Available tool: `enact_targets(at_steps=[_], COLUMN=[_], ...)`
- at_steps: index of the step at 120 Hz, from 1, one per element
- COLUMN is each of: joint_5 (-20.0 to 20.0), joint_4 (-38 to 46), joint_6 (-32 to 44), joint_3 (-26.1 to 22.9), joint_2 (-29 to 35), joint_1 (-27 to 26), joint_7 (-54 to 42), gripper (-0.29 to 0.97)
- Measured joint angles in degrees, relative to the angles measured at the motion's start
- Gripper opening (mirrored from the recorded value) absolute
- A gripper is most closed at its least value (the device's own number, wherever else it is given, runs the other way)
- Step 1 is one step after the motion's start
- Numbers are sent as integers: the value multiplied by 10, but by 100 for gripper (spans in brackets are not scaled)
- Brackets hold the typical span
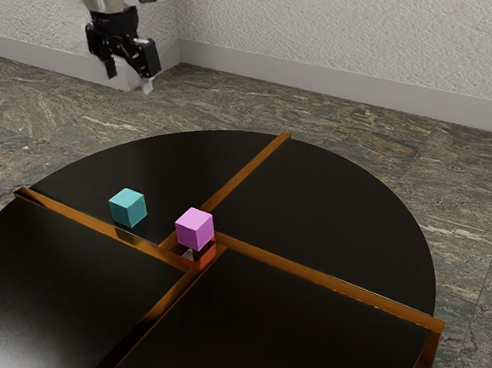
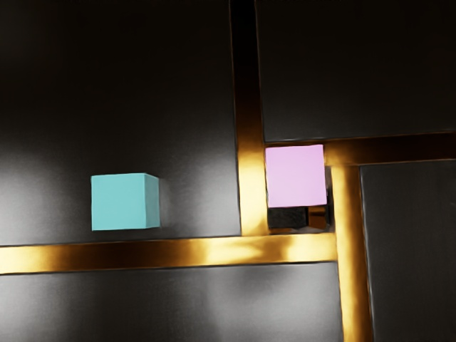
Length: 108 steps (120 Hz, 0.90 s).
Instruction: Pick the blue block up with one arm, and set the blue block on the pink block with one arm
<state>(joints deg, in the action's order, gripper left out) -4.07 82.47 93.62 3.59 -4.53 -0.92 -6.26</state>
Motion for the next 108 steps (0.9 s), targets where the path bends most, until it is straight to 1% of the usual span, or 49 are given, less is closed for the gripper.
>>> enact_targets(at_steps=[9,22,30,36,46,55,61,78,93,108], joint_5=[2,1,3,5,20,44,62,84,87,90], joint_4=[0,1,4,29,91,106,109,110,110,104], joint_6=[2,5,8,13,40,64,78,100,128,160], joint_3=[0,-1,0,1,1,1,1,14,20,20], joint_2=[-1,-1,-16,-20,-22,-47,-59,-93,-145,-179], joint_1=[-6,1,4,9,45,92,112,127,159,167], joint_7=[-2,-7,-10,-14,-28,-49,-65,-102,-132,-158], gripper=[68,68,68,68,68,68,68,68,68,68])
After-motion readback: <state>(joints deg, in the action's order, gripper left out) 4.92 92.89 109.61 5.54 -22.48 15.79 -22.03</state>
